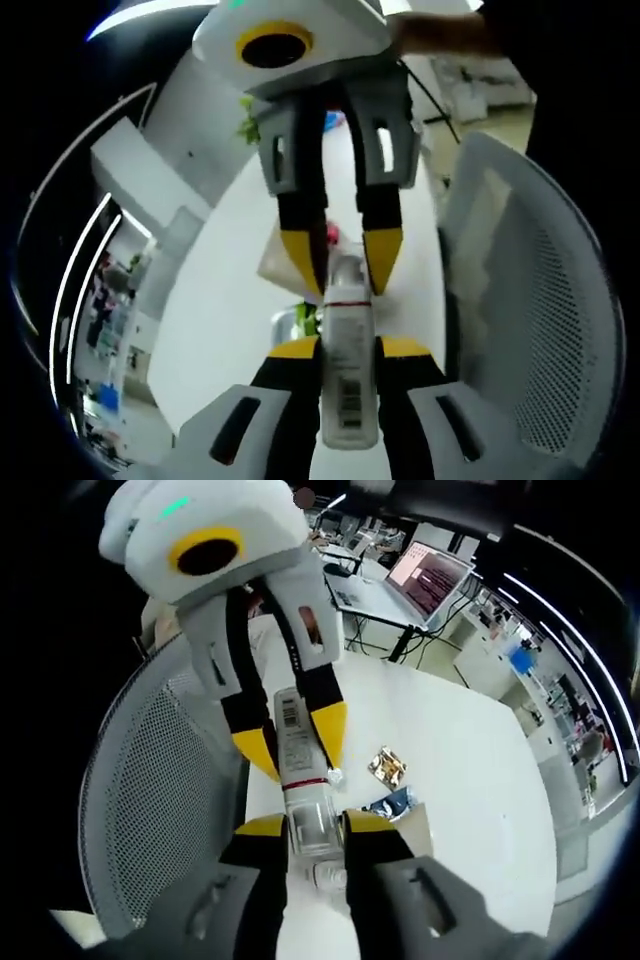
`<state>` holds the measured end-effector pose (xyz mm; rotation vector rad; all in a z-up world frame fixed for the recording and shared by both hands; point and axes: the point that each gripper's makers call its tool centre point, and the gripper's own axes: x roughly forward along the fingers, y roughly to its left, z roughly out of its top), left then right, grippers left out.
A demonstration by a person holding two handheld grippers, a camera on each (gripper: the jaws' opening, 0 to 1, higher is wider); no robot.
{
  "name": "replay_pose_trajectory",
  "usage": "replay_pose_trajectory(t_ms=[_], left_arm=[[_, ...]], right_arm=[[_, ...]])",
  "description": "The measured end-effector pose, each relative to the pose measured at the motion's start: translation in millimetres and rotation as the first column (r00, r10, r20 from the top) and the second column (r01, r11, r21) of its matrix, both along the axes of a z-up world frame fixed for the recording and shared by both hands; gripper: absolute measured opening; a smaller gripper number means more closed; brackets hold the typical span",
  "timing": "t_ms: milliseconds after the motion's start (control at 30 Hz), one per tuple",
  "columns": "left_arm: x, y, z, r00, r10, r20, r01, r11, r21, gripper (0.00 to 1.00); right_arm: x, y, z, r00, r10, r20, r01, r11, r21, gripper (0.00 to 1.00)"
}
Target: Arrange the skincare products in the storage area until every visible bottle or jar stands upright without overlapping.
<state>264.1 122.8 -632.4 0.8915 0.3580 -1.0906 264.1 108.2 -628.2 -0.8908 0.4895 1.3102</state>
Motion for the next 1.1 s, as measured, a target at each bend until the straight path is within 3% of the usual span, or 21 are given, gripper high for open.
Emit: replay_pose_trajectory(t_ms=[167,267,567,700,767,833,933,1100], left_arm=[[-1.4,5,-2.3,0.999,0.017,-0.027,-0.017,1.0,-0.02,0.16],[-2.6,10,-5.7,0.998,0.036,-0.057,-0.039,0.998,-0.041,0.16],[-0.3,15,-4.0,0.984,0.09,-0.155,-0.117,0.978,-0.173,0.16],[1.9,16,-4.4,0.972,0.11,-0.208,-0.156,0.962,-0.224,0.16],[5.1,18,-4.5,0.971,0.127,-0.201,-0.173,0.958,-0.229,0.16],[6.1,19,-5.1,0.967,0.135,-0.214,-0.186,0.953,-0.238,0.16],[4.8,14,-2.2,0.955,0.135,-0.266,-0.214,0.931,-0.296,0.16],[4.2,12,-3.6,0.947,0.136,-0.292,-0.228,0.923,-0.31,0.16]], right_arm=[[0,-5,-0.9,0.998,-0.056,-0.041,0.057,0.998,0.033,0.22],[0,-10,-0.3,0.996,-0.079,-0.036,0.081,0.995,0.049,0.22],[-5,-18,3.1,0.966,-0.193,-0.173,0.225,0.956,0.191,0.22],[-7,-22,2.6,0.928,-0.253,-0.274,0.323,0.912,0.252,0.2],[-6,-25,2.5,0.915,-0.274,-0.295,0.356,0.894,0.271,0.21],[-6,-26,2.8,0.89,-0.295,-0.347,0.405,0.862,0.306,0.22],[-8,-26,4.5,0.855,-0.305,-0.419,0.466,0.807,0.364,0.22],[-13,-27,1.6,0.844,-0.291,-0.45,0.481,0.781,0.398,0.2]])
